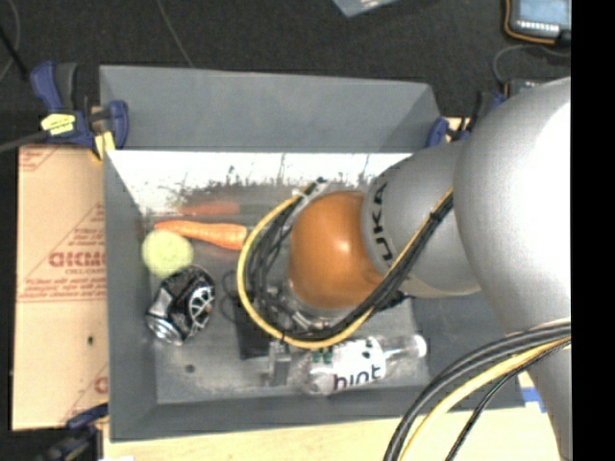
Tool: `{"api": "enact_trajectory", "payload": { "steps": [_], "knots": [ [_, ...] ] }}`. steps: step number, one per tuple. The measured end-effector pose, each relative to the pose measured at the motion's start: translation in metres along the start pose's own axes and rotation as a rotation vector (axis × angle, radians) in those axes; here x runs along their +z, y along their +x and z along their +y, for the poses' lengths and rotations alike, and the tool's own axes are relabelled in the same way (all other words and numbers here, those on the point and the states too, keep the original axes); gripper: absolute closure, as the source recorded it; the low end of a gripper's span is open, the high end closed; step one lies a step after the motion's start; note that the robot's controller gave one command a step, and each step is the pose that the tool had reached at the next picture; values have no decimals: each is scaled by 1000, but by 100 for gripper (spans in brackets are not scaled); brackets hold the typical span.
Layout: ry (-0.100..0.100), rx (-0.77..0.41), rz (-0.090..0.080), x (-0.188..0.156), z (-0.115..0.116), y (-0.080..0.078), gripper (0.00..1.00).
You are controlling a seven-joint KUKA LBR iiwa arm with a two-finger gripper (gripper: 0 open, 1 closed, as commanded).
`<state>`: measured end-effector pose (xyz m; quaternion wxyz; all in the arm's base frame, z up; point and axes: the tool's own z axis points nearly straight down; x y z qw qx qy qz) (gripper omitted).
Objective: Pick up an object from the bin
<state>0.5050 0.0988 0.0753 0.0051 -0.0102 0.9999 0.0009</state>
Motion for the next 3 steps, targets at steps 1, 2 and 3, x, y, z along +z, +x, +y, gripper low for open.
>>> {"api": "enact_trajectory", "payload": {
  "steps": [1, 2, 3],
  "knots": [
    [-4, -93, -1, 5, 3, -18, 100],
    [-4, -92, -1, 5, 4, -18, 100],
    [-2, -106, 8, -36, 4, -32, 100]
  ]
}}
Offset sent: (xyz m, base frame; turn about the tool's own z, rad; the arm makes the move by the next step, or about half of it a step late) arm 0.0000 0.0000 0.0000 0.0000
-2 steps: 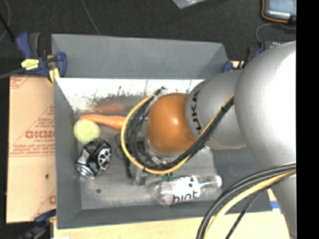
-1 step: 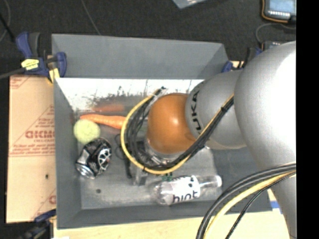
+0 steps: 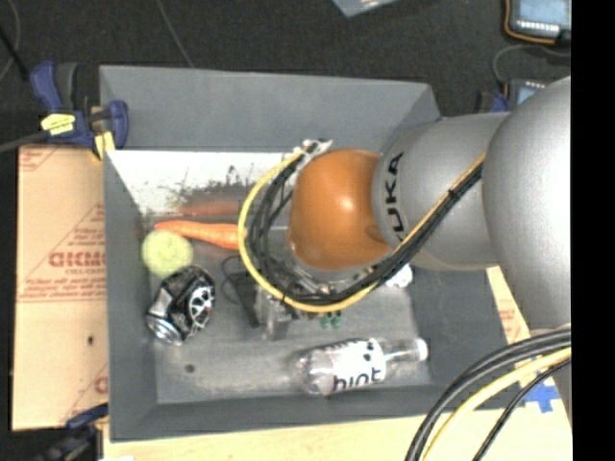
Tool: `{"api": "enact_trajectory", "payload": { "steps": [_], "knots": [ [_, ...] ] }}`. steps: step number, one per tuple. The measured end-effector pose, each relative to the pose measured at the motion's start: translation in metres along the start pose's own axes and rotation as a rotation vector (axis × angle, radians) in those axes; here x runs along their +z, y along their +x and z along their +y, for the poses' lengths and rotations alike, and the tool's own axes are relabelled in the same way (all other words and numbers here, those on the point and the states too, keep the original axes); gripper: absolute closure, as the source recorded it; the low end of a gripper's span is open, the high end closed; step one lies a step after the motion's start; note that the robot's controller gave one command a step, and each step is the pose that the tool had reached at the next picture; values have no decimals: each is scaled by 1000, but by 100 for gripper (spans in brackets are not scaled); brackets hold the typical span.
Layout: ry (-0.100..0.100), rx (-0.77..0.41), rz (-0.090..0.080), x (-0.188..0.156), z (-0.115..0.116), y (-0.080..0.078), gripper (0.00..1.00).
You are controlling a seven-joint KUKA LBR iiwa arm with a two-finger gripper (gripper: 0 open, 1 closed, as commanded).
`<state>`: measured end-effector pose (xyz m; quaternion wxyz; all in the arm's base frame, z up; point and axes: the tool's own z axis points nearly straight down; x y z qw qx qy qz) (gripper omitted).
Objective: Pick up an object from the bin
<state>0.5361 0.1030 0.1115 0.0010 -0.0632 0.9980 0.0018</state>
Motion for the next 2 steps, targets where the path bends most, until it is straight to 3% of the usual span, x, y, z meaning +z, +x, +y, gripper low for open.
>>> {"api": "enact_trajectory", "payload": {
  "steps": [1, 2],
  "knots": [
    [0, -12, -5, -61, -14, 16, 100],
    [1, -11, -4, -110, -5, -4, 100]
  ]
}}
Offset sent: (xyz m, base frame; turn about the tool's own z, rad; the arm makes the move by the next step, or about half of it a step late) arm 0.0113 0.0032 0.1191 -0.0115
